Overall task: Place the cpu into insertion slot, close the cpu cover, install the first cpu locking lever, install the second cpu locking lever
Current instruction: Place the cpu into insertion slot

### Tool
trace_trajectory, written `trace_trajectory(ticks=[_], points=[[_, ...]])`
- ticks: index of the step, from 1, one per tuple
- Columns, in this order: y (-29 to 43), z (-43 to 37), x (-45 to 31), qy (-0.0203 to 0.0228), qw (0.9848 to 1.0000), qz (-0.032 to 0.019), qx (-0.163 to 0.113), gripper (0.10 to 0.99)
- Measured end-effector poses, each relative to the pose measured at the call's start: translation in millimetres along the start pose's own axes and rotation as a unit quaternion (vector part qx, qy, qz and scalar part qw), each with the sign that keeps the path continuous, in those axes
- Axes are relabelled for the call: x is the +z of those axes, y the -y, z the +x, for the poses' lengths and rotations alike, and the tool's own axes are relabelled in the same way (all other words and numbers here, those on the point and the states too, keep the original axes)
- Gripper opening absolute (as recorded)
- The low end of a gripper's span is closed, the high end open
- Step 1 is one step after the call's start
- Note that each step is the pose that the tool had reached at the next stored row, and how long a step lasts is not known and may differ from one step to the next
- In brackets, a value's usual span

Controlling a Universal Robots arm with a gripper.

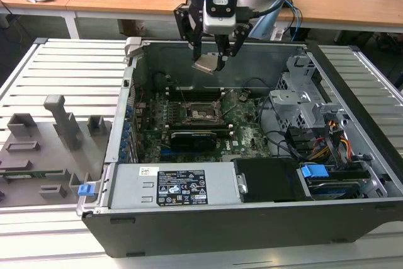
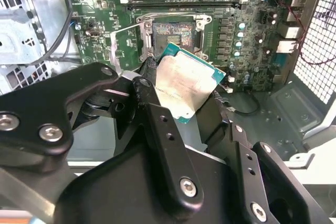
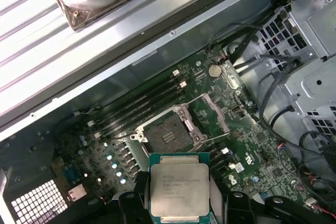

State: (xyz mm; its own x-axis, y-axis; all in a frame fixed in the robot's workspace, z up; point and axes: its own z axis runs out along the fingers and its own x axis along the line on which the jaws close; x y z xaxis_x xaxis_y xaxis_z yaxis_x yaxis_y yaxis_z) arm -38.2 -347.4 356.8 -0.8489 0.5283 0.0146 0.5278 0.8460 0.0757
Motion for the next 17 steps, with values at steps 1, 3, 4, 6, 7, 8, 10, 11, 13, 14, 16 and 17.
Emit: trace_trajectory(ticks=[1, 3, 4, 6, 7, 8, 10, 11, 13, 14, 16, 17], points=[[0.0, 0.0, 0.0, 0.0002, 1.0, 0.0, 0.002, 0.541], [0.0, 0.0, 0.0, 0.0005, 1.0, -0.0001, 0.007, 0.541], [0.0, 0.0, 0.0, 0.0007, 1.0, -0.0001, 0.009, 0.541], [0.0, 0.0, 0.0, 0.0011, 0.9999, -0.0002, 0.015, 0.541], [0.0, 0.0, 0.0, 0.0012, 0.9999, -0.0002, 0.017, 0.541], [0.0, 0.0, 0.0, 0.0016, 0.9998, -0.0003, 0.021, 0.541], [0.0, 0.0, 0.0, 0.002, 0.9997, -0.0004, 0.026, 0.541], [0.0, 0.0, 0.0, 0.0022, 0.9996, -0.0003, 0.028, 0.541], [0.0, 0.0, 0.0, 0.0025, 0.9995, -0.0004, 0.032, 0.541], [0.0, 0.0, 0.0, 0.0027, 0.9994, -0.0005, 0.035, 0.541], [0.0, 0.0, 0.0, 0.0031, 0.9992, -0.0006, 0.041, 0.541], [0.0, 0.0, 0.1, 0.0032, 0.9991, -0.0006, 0.043, 0.541]])
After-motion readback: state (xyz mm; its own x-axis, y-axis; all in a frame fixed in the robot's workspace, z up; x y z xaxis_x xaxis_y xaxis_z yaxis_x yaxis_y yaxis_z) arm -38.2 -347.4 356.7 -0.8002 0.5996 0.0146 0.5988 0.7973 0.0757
